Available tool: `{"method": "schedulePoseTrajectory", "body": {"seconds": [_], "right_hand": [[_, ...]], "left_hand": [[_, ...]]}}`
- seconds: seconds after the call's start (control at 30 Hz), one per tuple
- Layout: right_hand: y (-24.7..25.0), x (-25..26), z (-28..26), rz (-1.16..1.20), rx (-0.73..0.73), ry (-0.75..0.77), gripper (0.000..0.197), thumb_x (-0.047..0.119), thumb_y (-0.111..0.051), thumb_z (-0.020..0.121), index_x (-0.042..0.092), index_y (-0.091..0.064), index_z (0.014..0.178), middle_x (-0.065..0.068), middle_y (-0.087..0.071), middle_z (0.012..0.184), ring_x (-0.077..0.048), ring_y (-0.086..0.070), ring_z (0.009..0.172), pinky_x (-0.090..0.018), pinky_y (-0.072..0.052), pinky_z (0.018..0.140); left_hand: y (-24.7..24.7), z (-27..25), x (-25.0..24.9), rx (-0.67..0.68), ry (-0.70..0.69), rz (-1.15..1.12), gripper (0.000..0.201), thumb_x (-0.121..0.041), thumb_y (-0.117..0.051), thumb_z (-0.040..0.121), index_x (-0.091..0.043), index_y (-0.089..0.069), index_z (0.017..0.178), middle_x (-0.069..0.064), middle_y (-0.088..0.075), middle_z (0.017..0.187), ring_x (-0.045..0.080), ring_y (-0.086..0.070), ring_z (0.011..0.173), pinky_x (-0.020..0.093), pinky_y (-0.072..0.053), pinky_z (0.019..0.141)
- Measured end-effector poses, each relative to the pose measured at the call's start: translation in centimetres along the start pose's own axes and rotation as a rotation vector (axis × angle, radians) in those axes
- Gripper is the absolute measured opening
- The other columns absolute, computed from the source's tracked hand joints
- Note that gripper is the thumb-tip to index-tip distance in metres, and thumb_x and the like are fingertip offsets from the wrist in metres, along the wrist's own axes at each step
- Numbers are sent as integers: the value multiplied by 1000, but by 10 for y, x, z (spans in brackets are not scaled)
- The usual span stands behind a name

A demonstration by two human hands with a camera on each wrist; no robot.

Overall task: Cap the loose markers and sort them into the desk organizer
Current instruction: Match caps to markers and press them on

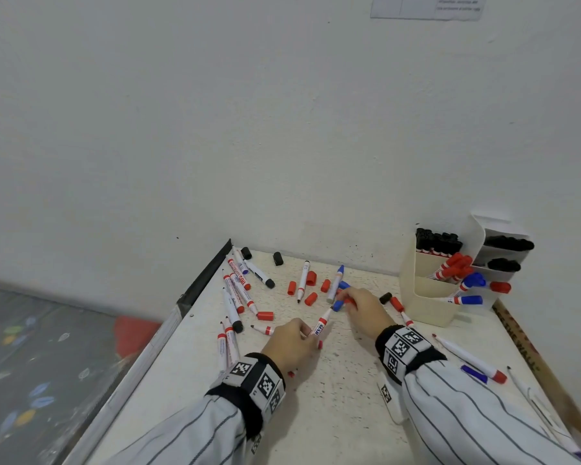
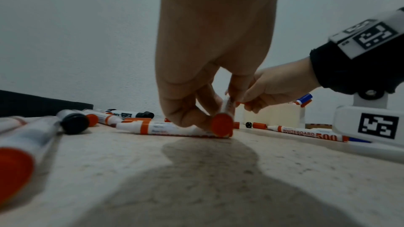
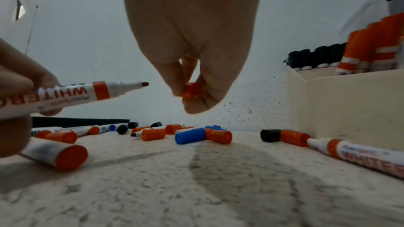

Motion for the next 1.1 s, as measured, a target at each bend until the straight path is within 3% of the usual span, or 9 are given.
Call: {"method": "schedulePoseTrajectory", "body": {"seconds": [0.17, 0.3, 0.4, 0.5, 0.63, 0.73, 0.83, 0.93, 1.1], "right_hand": [[15, -13, -14, 137, -90, -21, 20, 0, -52, 89, 6, -57, 107, -8, -61, 110, -14, -54, 95, -20, -40, 84], [19, -21, -24, 121, -56, -8, 23, -5, -49, 87, 9, -61, 100, -7, -59, 106, -12, -55, 90, -21, -46, 87], [15, -23, -34, 139, 25, -1, 23, -3, -51, 88, 13, -59, 103, -1, -60, 97, -7, -55, 85, -4, -44, 70], [13, -27, -40, 180, 51, -1, 22, 0, -53, 88, 19, -58, 99, 0, -61, 96, -3, -54, 79, -1, -42, 65], [11, -28, -42, 188, 87, 10, 20, 6, -54, 90, 25, -57, 98, 1, -63, 97, -6, -55, 76, -8, -42, 63], [11, -25, -43, 288, 64, -54, 8, 23, -49, 95, 19, -56, 92, -2, -63, 80, -10, -55, 68, -12, -42, 59], [12, -23, -42, 244, 48, -99, 39, 43, -37, 97, 15, -46, 71, 0, -45, 63, -14, -43, 61, -26, -34, 59], [11, -21, -41, 205, -6, -152, 44, 44, -33, 98, 18, -37, 63, 1, -36, 63, -14, -37, 61, -28, -27, 58], [14, -19, -40, 189, -20, -178, 43, 39, -30, 99, 16, -39, 64, 1, -37, 62, -14, -38, 60, -29, -28, 59]], "left_hand": [[-17, -2, -7, -83, -59, 213, 9, -34, -47, 92, -26, -51, 94, -7, -60, 87, 15, -60, 83, 36, -51, 82], [-26, -4, -7, -178, -102, 228, 7, -32, -48, 93, -25, -51, 94, -7, -61, 84, 15, -60, 79, 36, -52, 78], [-29, -1, -6, -163, -103, 192, 4, -27, -47, 93, -24, -49, 94, -3, -61, 88, 17, -60, 81, 34, -52, 74], [-30, 2, -7, -155, -131, 200, 6, -25, -46, 94, -22, -50, 97, -1, -61, 89, 19, -60, 82, 33, -50, 72], [-32, 2, -9, -153, -179, 232, 9, -24, -44, 96, -20, -51, 101, -4, -58, 85, 19, -58, 82, 35, -49, 76], [-34, 3, -9, -153, -177, 178, 15, -28, -39, 97, -21, -52, 101, -5, -57, 85, 16, -56, 78, 36, -49, 79], [-36, 4, -12, -147, -243, 36, 16, -34, -53, 90, -22, -51, 101, -2, -53, 94, 8, -50, 77, 23, -45, 68], [-36, 7, -14, -117, -304, 61, 25, -28, -68, 82, -21, -51, 99, -1, -53, 94, 6, -46, 76, 16, -36, 62], [-37, 4, -17, -92, -441, 104, 15, -21, -55, 92, -12, -64, 99, 5, -65, 83, 14, -56, 76, 19, -43, 67]]}}
Point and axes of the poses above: each hand's wrist, its own z-axis towards the middle knuckle, its own y-axis out of the back of the hand, x = y × z, the point moved 2 cm from there along z, towards the middle knuckle
